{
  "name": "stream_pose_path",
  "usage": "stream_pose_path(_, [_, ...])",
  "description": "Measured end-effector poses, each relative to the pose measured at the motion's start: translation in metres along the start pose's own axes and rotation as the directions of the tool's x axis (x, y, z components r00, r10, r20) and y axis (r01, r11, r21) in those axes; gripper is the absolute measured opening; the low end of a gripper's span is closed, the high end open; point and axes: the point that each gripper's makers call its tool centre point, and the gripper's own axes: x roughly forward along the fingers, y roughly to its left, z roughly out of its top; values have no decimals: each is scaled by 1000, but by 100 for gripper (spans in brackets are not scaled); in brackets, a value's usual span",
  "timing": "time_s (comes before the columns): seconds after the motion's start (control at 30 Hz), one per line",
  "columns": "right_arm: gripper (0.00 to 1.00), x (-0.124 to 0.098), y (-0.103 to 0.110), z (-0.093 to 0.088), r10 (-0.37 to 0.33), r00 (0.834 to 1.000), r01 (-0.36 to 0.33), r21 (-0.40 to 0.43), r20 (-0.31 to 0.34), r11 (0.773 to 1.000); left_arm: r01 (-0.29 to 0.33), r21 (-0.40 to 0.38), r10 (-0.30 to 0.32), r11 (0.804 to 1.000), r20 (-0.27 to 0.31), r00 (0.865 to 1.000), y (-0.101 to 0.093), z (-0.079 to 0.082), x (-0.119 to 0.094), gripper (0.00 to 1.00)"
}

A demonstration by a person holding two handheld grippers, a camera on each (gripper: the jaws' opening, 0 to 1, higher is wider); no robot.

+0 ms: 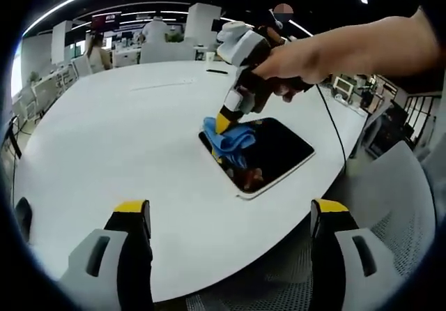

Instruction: Wipe the mirror surface with the cleaning cloth until all visible marks leave the cleaned area.

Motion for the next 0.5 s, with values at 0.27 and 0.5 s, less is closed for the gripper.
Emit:
stream_pose_path(0.27, [0,7,12,7,18,1000,-18,-9,5,1000,1,-2,-1,1000,-2,1000,1,0,1,94])
stream_pose_path(0.5, [0,4,13,5,28,999,-28,3,18,1000,3,-4,-3,1000,-5,1000,1,0,2,93])
